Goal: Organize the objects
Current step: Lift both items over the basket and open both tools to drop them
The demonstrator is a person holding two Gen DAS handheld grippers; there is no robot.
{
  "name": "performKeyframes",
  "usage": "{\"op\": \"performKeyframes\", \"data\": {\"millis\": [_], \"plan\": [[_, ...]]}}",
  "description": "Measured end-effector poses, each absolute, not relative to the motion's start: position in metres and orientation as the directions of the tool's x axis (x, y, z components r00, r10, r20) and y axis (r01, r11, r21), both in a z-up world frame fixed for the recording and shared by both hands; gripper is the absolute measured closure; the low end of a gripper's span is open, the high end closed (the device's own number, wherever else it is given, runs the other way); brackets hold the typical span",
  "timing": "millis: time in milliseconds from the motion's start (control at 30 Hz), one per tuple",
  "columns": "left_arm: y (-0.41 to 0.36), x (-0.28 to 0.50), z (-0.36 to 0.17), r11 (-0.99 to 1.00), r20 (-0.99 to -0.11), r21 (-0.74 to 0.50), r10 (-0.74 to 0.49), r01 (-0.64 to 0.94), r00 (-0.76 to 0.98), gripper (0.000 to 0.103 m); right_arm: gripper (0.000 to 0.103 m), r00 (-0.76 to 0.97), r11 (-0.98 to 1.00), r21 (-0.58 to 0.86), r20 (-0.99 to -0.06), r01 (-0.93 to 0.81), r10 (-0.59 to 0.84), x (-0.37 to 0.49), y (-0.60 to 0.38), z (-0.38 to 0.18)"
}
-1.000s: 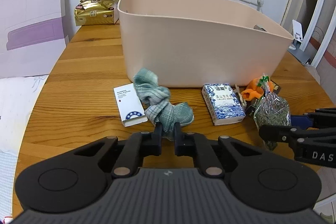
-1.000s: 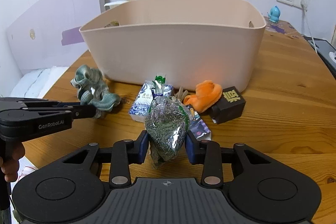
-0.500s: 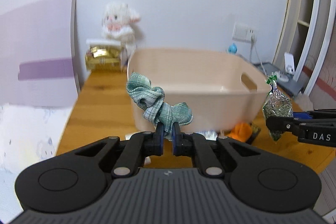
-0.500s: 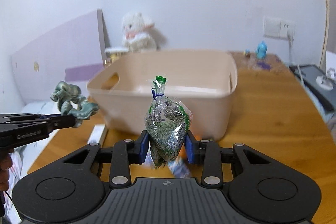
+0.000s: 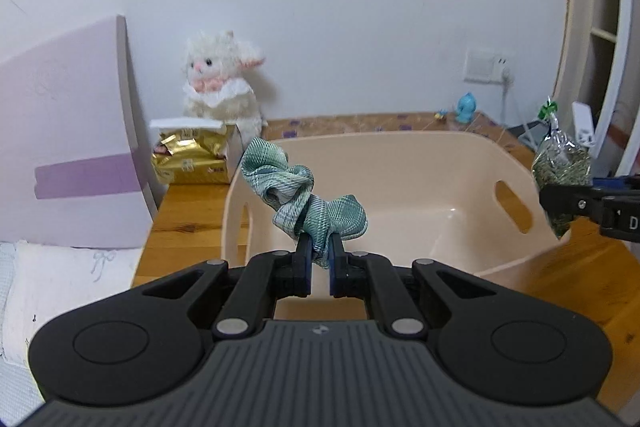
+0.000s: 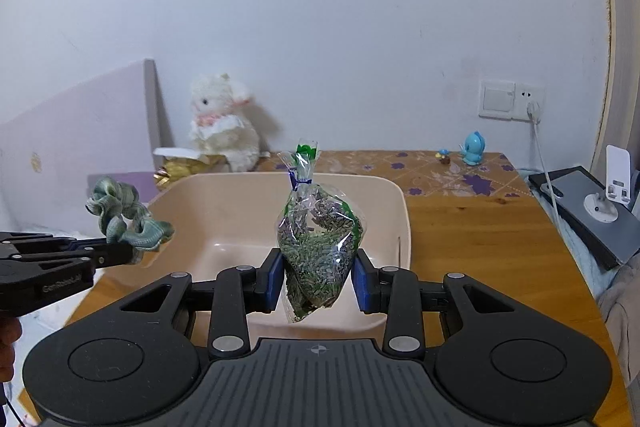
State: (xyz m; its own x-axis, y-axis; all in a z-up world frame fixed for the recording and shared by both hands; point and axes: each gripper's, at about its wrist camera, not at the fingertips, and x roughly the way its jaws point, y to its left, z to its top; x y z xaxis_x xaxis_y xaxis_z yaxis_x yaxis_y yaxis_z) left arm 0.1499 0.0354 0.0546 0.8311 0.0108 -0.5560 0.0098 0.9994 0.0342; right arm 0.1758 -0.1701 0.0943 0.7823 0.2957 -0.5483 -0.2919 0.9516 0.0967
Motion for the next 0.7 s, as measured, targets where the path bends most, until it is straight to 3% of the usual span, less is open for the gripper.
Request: {"op": "performKeyframes", "data": {"millis": [333, 433, 467, 533, 600, 700], "plan": [[0.026, 0.199, 0.012, 0.998, -0.667, 0.058, 0.026, 0.018, 0.745, 0.093, 0.070, 0.692, 0.956, 0.019, -0.685, -0.293, 0.226, 0.222, -0.145, 0.056], [0.031, 0.202, 0.011, 1.000, -0.674, 0.030, 0.015, 0.006, 0.738, 0.086, 0.069, 0.671, 0.957, 0.006, -0.711, -0.292, 0.209, 0.226, -0.141, 0.048], [0.032, 0.201, 0.012, 1.000, -0.673, 0.026, 0.011, 0.009, 0.739, 0.078, 0.062, 0.675, 0.957, -0.001, -0.709, -0.292, 0.205, 0.225, -0.140, 0.047], [0.033, 0.198, 0.015, 0.999, -0.659, 0.030, 0.009, 0.015, 0.752, 0.063, 0.058, 0.681, 0.959, 0.000, -0.705, -0.282, 0.200, 0.223, -0.141, 0.048], [0.033, 0.195, 0.020, 0.999, -0.646, 0.037, 0.025, -0.002, 0.763, 0.033, 0.047, 0.687, 0.960, 0.014, -0.695, -0.279, 0.210, 0.220, -0.142, 0.049], [0.037, 0.187, 0.030, 1.000, -0.620, 0.011, 0.023, -0.020, 0.784, 0.026, 0.037, 0.702, 0.964, 0.024, -0.681, -0.266, 0.211, 0.213, -0.146, 0.055]]}}
